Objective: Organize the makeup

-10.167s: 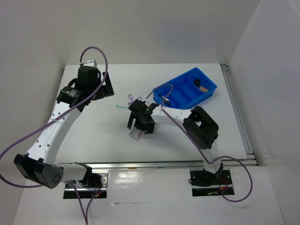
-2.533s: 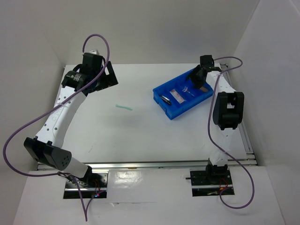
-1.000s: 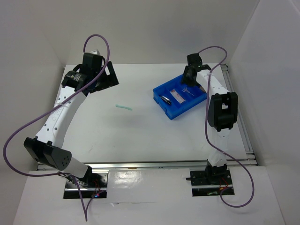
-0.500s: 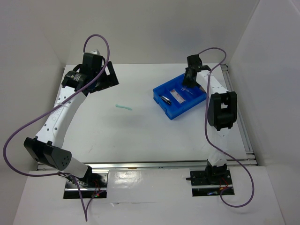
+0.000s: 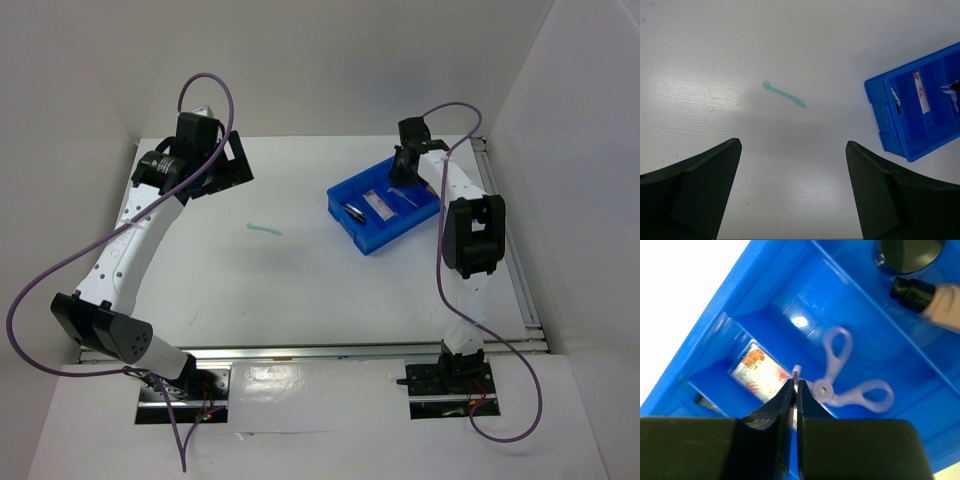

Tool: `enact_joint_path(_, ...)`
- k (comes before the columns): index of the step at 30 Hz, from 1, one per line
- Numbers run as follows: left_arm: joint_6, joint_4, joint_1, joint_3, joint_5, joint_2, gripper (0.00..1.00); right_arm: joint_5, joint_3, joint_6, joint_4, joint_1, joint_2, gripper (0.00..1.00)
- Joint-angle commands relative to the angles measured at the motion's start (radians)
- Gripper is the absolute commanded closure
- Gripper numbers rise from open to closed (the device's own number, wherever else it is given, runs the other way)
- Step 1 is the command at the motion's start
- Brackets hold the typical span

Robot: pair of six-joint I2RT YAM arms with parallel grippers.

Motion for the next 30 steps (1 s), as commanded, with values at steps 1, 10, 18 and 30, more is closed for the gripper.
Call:
enact_joint_path(1,-0.012,0.031,0.006,0.009,0.01,0.005,0.0,0.025,0.05,0.01,-0.026,-0.015,-0.048,0.95)
enact_joint_path(10,-0.012,0.031,0.006,0.009,0.019,0.005,0.0,-0.101,0.103,0.181,-0.095,-0.097,-0.023,0.98)
enact_joint_path(18,-0.012,0.031,0.006,0.009,0.019,0.005,0.0,-0.168,-0.008,0.273,0.052,-0.121,-0.045,0.98)
enact_joint_path(30,-0.012,0.031,0.006,0.018,0.01,0.014,0.0,-0.083,0.095,0.162,0.094,-0.033,-0.088,0.44)
